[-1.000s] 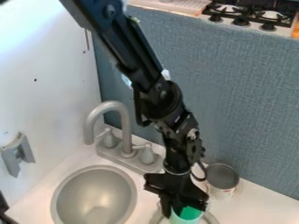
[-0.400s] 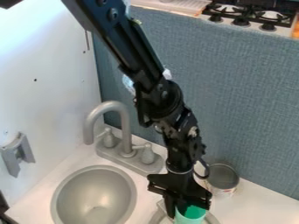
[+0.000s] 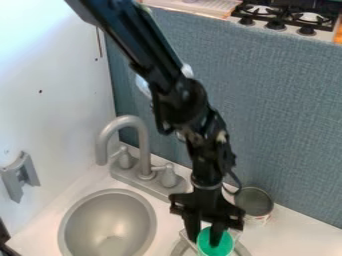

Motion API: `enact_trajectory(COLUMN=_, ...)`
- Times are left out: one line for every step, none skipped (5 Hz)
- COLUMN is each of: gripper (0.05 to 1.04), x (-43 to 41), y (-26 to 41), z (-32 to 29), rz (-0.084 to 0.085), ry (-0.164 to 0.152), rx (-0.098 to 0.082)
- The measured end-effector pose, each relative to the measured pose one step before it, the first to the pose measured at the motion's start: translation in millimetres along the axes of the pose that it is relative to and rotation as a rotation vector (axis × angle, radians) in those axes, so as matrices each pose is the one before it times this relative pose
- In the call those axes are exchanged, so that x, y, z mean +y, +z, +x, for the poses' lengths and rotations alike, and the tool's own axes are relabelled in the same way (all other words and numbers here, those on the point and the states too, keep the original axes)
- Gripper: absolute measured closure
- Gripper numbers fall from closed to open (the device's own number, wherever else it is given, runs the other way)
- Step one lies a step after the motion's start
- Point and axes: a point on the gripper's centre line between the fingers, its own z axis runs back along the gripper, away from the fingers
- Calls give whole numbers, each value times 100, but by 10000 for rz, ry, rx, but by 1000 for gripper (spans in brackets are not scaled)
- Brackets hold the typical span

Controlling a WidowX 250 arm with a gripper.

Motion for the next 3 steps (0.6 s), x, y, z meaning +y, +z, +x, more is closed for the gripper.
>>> enact_trajectory(gripper=147, x=428, y=2592, z=424, rz=116, ry=275, rx=-490)
enact_trajectory(gripper=75, x=-333, y=3190, z=195, rz=212, ry=-92, rx=-589)
enact_trajectory(gripper=81, x=-1789, y=2210, z=1315, rz=360, ry=-1091, rx=-571)
